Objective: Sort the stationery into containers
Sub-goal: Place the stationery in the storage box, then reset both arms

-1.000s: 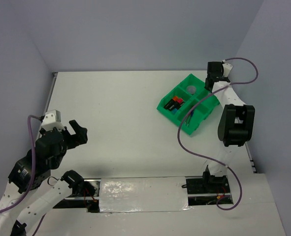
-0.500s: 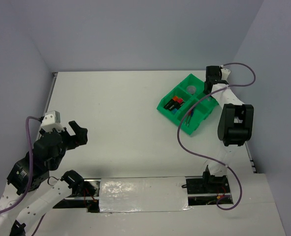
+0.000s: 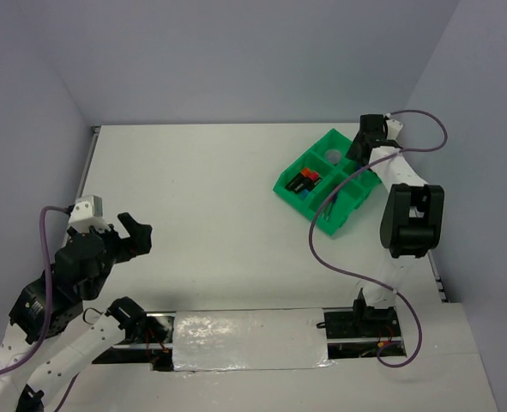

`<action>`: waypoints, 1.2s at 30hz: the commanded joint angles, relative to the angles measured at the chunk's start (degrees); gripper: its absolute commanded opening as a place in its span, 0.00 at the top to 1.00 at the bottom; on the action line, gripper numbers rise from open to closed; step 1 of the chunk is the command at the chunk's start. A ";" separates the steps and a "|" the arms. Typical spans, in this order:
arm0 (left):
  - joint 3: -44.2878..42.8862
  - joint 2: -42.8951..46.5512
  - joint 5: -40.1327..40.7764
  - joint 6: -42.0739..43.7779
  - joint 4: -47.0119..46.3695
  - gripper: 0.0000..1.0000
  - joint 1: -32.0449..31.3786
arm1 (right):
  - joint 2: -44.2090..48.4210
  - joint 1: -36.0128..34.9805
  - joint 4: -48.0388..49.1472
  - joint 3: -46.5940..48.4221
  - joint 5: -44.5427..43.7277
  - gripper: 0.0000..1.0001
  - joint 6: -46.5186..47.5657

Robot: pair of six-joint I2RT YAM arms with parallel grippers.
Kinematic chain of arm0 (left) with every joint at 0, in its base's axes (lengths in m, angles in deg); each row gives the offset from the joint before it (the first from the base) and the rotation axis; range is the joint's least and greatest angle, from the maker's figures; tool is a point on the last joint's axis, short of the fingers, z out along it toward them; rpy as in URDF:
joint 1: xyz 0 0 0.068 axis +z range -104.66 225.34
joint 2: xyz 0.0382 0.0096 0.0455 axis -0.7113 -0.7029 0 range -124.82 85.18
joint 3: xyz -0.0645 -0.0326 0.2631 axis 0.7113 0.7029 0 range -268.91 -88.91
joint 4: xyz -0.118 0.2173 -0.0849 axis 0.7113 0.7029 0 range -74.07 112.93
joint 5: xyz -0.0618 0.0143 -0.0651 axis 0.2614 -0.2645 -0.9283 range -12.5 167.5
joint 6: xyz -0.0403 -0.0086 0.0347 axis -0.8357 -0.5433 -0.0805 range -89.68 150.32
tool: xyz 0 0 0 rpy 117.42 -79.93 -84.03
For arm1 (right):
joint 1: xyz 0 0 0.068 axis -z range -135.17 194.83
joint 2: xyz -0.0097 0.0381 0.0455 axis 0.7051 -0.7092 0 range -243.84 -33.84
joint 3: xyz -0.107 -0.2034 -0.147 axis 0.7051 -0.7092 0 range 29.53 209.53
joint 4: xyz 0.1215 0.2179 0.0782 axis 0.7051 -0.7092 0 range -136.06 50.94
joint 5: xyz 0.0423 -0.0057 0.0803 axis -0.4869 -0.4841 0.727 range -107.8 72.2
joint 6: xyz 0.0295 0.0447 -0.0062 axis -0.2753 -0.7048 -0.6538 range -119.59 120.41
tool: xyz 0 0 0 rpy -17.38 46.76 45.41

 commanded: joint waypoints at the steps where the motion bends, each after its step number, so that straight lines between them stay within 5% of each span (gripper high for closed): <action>1: 0.21 0.07 1.28 0.50 -1.94 0.01 -0.26 | 9.65 -1.53 0.53 -0.93 0.95 0.02 0.71; 5: -1.19 -3.62 4.09 -1.17 0.51 0.01 0.17 | 21.00 -8.19 1.08 -7.42 9.02 0.00 8.34; 11: -2.95 -12.14 11.46 -3.46 0.79 0.01 0.53 | 44.43 -23.13 -8.50 -18.41 0.78 0.00 10.84; 16: -5.94 -16.90 16.13 -5.13 3.07 0.01 3.33 | 63.27 -27.81 -11.06 -29.13 3.14 0.00 7.92; 20: -7.79 -16.99 20.87 -4.08 4.65 0.01 4.75 | 77.85 -27.90 -14.91 -28.72 5.87 0.00 8.98; 28: -8.50 -8.57 17.81 -1.54 6.50 0.01 4.75 | 86.24 -29.22 -27.92 -17.82 2.72 0.00 8.36; 36: -8.14 -3.45 15.96 -2.23 8.87 0.01 4.75 | 87.64 -29.22 -28.56 -19.83 1.04 0.00 11.26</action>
